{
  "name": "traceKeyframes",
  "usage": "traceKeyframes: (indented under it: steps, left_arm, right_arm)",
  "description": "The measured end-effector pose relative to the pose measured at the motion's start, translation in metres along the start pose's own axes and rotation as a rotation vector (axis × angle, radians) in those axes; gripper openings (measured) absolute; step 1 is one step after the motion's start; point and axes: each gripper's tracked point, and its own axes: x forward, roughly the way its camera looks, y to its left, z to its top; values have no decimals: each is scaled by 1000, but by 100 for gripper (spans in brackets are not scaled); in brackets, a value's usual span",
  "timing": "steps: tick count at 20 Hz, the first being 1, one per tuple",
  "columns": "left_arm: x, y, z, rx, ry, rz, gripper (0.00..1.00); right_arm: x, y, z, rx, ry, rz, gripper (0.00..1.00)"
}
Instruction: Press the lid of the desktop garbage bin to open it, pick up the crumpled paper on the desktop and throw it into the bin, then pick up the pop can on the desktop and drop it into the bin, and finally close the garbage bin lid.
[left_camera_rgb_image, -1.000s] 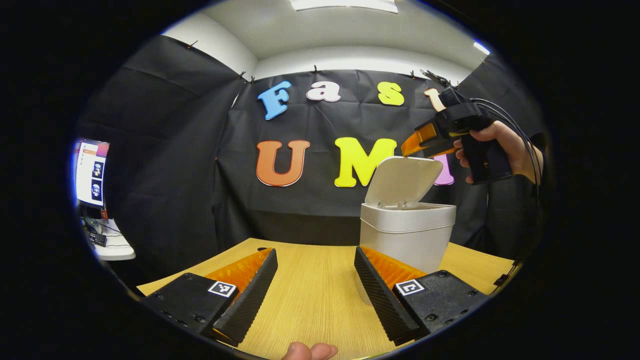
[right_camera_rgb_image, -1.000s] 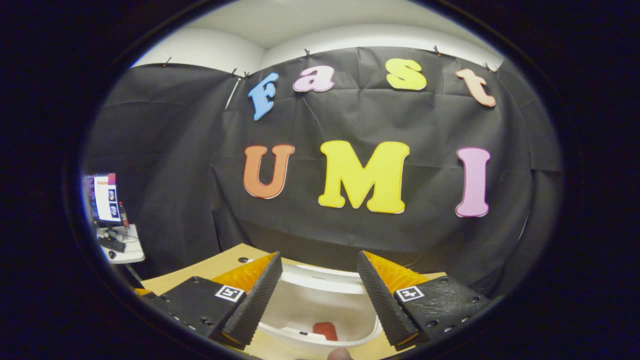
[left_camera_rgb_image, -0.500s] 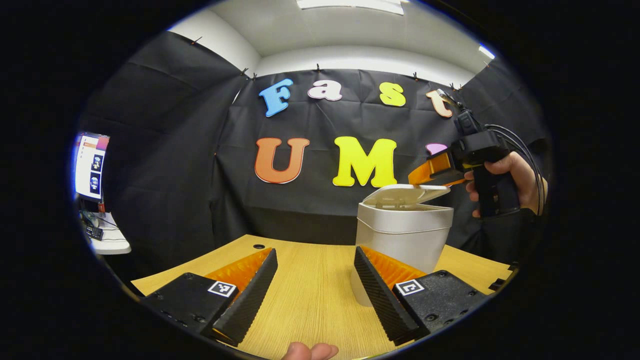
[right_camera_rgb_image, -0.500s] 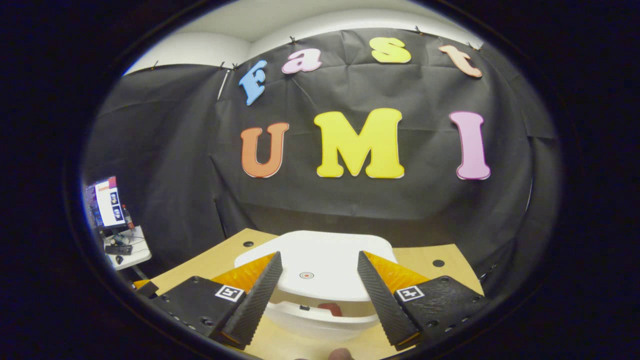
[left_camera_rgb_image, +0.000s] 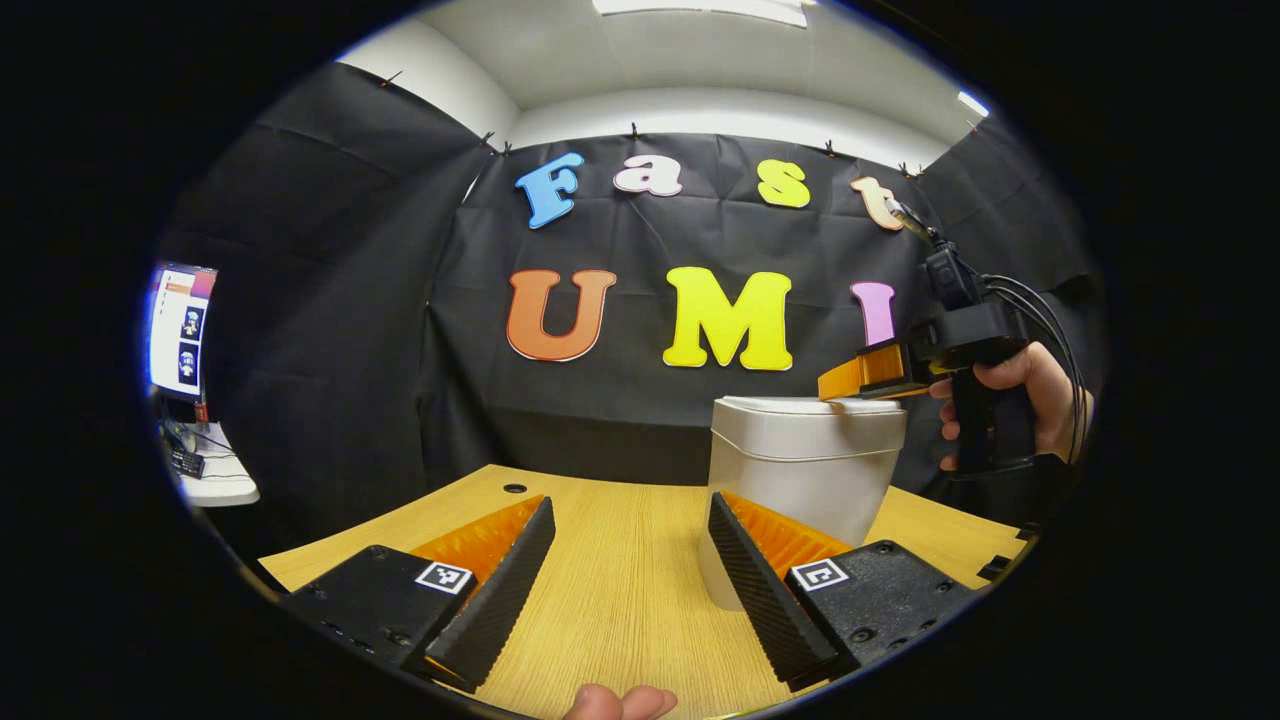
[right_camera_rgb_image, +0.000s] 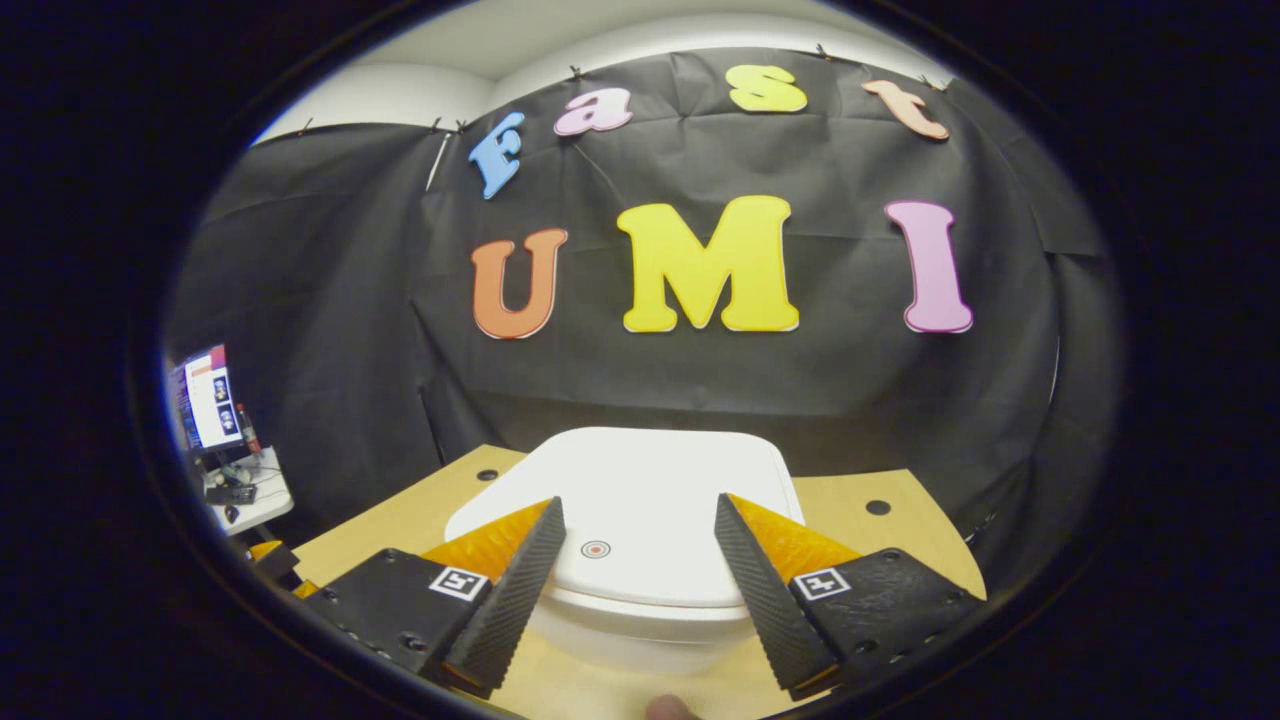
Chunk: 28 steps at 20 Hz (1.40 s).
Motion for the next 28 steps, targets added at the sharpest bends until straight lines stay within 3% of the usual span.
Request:
traceKeyframes:
  steps: [11, 19, 22, 28]
  left_arm:
    - [6, -4, -14, -11, 28, -11, 100]
    - [3, -18, -10, -11, 15, -17, 100]
    - [1, -25, -7, 15, -1, -3, 99]
    - [3, -59, 3, 35, -30, -9, 99]
  right_arm:
    - [3, 0, -14, -42, 21, 6, 96]
    - [-2, 2, 3, 1, -118, 38, 92]
    - [-26, -6, 13, 65, -194, 48, 90]
    - [-86, -39, -8, 18, -278, -12, 89]
